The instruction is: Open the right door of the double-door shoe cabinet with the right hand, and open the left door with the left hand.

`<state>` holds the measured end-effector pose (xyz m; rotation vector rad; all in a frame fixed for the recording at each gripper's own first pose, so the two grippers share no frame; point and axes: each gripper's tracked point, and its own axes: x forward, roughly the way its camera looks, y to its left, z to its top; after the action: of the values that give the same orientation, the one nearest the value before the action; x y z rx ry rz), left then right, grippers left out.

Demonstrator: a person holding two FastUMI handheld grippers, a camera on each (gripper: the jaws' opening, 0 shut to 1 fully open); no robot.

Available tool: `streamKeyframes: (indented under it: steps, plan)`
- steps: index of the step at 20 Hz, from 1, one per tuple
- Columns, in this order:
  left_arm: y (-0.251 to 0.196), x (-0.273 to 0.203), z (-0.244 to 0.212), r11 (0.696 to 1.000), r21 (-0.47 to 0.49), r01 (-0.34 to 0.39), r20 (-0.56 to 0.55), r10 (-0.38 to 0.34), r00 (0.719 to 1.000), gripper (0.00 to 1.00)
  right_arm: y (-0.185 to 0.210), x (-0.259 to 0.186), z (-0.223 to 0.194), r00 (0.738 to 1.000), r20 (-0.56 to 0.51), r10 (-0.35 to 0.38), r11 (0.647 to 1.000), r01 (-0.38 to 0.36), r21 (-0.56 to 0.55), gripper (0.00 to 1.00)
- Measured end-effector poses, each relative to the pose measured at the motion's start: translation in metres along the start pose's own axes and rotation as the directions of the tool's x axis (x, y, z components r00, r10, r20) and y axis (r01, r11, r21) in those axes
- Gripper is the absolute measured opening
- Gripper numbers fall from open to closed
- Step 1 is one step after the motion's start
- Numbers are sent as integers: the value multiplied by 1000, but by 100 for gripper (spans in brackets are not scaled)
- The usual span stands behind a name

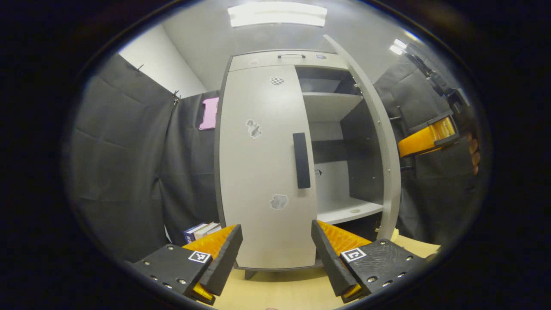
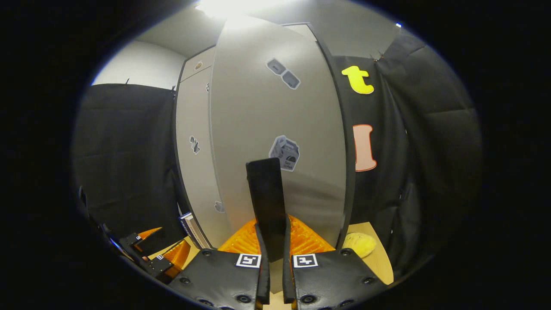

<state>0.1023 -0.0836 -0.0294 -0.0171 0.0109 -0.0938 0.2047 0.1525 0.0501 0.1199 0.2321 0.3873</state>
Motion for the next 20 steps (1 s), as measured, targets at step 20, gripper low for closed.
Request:
streamKeyframes:
  steps: [20]
  plan:
    - [-32,-2,3,999,0,53,-13,-53,998,94,-63,-32,4,983,29,-182,980,184,-82,12]
